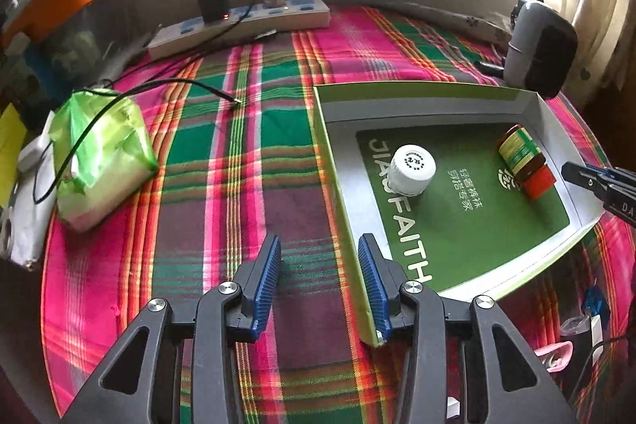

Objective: Organize rigid objects
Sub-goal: 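Open the left gripper over the box while the right gripper sets the bottle inside, then move the left gripper to the pink clip while the right gripper moves to the blue USB tester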

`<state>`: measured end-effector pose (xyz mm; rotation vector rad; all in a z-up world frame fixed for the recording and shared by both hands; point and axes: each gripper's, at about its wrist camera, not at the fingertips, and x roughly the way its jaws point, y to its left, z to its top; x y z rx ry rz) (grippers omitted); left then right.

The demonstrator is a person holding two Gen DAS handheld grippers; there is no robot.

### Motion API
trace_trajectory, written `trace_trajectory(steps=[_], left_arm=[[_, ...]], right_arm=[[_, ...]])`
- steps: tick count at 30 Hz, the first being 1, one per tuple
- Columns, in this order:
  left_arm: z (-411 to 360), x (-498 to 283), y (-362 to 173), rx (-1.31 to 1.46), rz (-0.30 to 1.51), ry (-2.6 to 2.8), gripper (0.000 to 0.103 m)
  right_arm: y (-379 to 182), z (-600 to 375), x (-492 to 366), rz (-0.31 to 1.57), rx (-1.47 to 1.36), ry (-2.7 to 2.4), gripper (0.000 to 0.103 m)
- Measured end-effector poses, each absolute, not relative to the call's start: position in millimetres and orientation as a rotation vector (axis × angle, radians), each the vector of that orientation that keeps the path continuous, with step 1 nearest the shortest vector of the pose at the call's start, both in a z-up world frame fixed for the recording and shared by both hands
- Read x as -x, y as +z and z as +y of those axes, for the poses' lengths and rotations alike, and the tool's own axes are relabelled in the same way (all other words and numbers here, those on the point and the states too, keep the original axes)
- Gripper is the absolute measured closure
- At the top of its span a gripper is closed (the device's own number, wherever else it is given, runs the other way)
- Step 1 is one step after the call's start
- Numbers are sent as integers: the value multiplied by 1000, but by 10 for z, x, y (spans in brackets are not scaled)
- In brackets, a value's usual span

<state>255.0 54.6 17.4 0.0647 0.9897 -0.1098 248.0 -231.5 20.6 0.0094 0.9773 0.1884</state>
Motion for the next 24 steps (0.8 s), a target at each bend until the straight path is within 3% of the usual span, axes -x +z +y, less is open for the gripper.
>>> trace_trajectory(steps=[14, 17, 21, 24], left_arm=[[639, -2326, 350, 18, 937, -122, 63], [682, -2181, 417, 31, 909, -118, 63], [743, -1930, 489, 48, 874, -117, 63], [775, -1746, 501, 56, 864, -122, 63]], right_arm=[[318, -2386, -2398, 911, -77, 187, 88], [393, -2408, -2287, 888, -82, 194, 85], [491, -2411, -2080, 857, -78, 198, 70], [524, -2403, -1883, 838, -75, 210, 65]])
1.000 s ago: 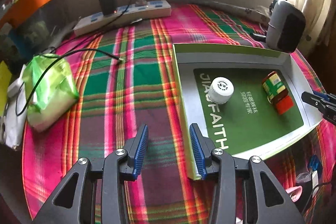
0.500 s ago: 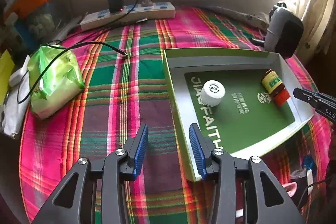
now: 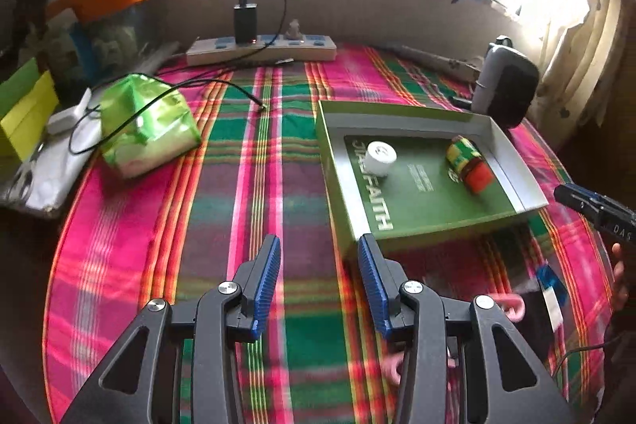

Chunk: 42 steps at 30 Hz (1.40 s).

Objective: Organize rigid objects
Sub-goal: 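Move the left gripper to the pink clip while the right gripper moves to the blue USB tester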

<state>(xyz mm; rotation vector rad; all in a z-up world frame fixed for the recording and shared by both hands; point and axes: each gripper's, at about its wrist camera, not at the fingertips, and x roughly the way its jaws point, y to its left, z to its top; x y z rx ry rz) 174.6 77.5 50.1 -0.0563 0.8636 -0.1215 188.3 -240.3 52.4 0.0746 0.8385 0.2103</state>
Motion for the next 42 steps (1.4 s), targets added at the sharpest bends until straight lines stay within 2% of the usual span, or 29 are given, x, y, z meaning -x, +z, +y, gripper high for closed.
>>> trace_trajectory(steps=[12, 19, 42], left_arm=[[736, -1188, 362, 118, 884, -208, 61], [608, -1135, 254, 165, 915, -242, 60], [278, -1063, 156, 57, 949, -222, 60]], right_arm=[[284, -2358, -1275, 848, -58, 252, 57], [189, -2350, -1149, 864, -33, 248, 57], [48, -2253, -1066, 911, 34, 277, 55]])
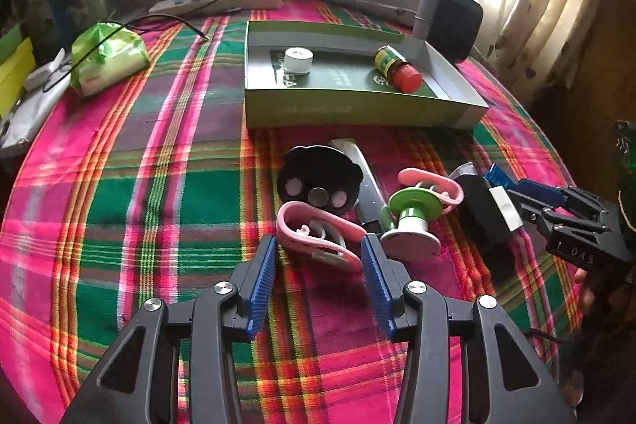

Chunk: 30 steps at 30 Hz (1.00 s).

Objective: Organize rigid objects
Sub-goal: 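Move the left gripper to the pink clip while the right gripper moves to the blue USB tester, then close the left gripper on the pink clip while the right gripper grasps the blue USB tester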

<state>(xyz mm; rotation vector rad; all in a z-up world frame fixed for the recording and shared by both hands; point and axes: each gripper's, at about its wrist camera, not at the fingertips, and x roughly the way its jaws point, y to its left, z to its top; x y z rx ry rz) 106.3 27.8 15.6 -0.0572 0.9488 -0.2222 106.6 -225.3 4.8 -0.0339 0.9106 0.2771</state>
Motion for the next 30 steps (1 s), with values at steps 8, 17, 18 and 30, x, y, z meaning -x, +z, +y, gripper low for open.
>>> trace_trajectory(steps=[8, 17, 18, 30], left_arm=[[423, -1051, 159, 26, 955, -163, 60], [680, -1034, 146, 40, 951, -101, 60], [700, -1036, 143, 41, 951, -96, 60], [612, -1025, 185, 64, 925, -189, 60]], right_arm=[[29, -2210, -1085, 912, 115, 237, 55], [28, -2223, -1094, 916, 117, 242, 55], [30, -2224, -1096, 916, 117, 242, 55], [20, -2223, -1084, 911, 127, 270, 55]])
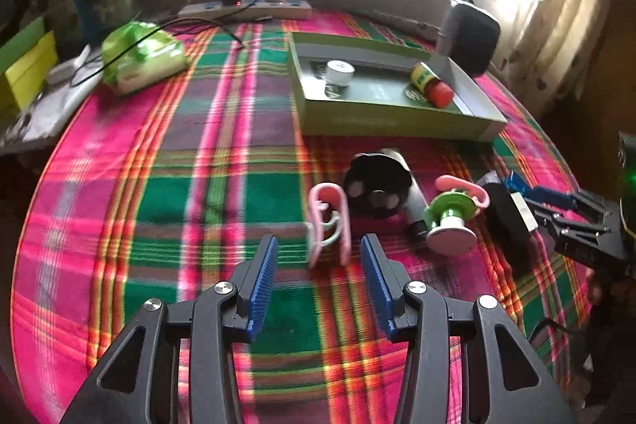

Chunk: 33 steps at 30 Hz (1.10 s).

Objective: Organize rigid objects
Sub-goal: 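Close the left gripper on the pink clip while the right gripper grasps the blue USB tester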

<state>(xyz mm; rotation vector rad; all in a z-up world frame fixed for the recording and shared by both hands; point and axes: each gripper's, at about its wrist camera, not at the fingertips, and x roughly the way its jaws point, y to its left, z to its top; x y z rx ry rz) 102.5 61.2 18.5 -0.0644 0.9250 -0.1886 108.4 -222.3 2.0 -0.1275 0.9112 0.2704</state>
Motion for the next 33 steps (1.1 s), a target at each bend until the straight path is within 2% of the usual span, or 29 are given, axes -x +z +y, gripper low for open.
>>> trace_trajectory(steps=[27, 29, 33], left_arm=[[526, -1224, 111, -5, 924, -125, 61], [533, -1224, 114, -9, 923, -115, 65], [574, -1223, 114, 9, 921, -107, 71]], right_arm=[[16, -2202, -1180, 896, 147, 302, 55], [18, -2200, -1179, 896, 147, 304, 56], [24, -2178, -1160, 890, 154, 316, 67]])
